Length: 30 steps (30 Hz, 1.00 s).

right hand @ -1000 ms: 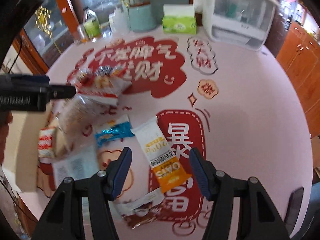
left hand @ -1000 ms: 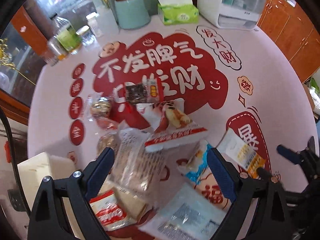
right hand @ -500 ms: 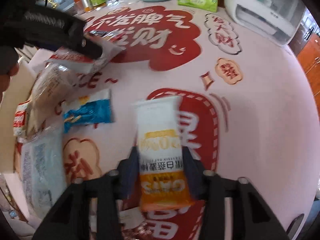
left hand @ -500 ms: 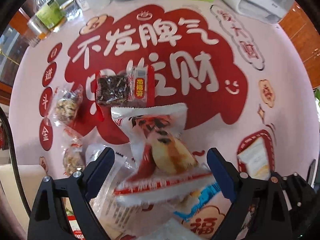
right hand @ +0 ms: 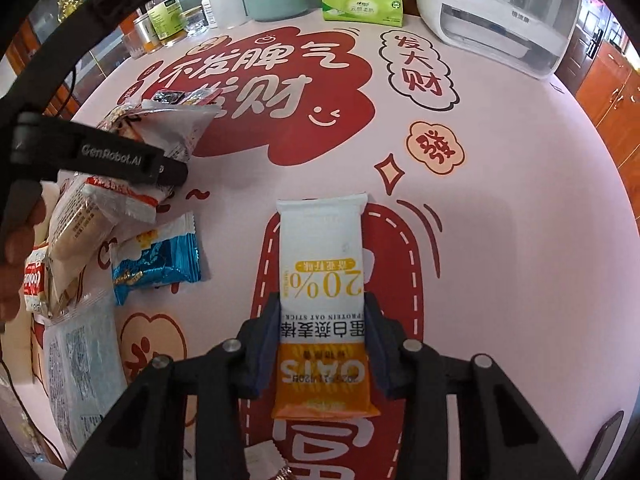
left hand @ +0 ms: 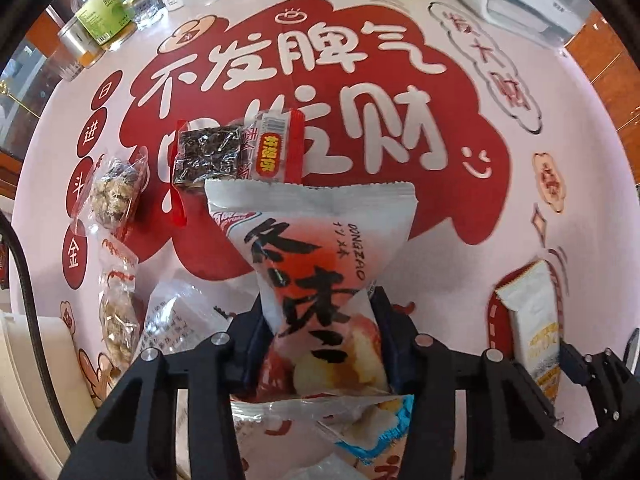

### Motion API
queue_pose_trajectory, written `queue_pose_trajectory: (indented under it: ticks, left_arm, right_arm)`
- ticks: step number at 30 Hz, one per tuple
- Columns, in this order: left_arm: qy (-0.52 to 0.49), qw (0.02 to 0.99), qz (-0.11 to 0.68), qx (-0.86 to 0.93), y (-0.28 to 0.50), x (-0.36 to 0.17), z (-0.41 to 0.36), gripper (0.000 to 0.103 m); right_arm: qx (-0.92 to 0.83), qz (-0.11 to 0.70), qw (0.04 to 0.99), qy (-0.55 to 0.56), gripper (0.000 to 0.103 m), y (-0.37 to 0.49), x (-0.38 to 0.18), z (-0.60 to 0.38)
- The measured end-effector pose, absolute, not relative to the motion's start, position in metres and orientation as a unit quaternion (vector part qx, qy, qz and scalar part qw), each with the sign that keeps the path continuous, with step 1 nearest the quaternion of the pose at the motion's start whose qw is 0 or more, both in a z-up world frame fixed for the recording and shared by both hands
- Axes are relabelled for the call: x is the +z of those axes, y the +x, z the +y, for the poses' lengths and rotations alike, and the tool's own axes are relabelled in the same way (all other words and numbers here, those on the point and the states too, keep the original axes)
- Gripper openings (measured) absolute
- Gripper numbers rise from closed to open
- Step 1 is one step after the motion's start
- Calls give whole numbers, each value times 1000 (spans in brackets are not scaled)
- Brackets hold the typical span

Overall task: Organize snacks
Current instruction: 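Grasp the red DONGZAO bag with the left tool while the right grasps the OATS bar, then carry the DONGZAO bag and OATS bar into the tray and release both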

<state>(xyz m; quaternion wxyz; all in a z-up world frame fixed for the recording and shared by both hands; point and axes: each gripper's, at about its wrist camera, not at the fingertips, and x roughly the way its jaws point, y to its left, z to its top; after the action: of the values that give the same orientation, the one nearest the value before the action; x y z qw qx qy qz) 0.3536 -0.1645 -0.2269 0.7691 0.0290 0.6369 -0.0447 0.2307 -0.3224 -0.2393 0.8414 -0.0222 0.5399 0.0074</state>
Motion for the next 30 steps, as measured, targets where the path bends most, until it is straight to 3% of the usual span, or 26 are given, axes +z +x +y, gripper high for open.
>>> queue_pose_trajectory:
  ticks: [14,30]
  left_arm:
    - [59,821,560,-97,272,-130,-175,45]
    - [25,836,537,-111,151,-80,-69,45]
  right_arm:
    - [-14,522,853,-15,38,205,-202,-310]
    - [6,471,881,-35,39,129,-133,-209]
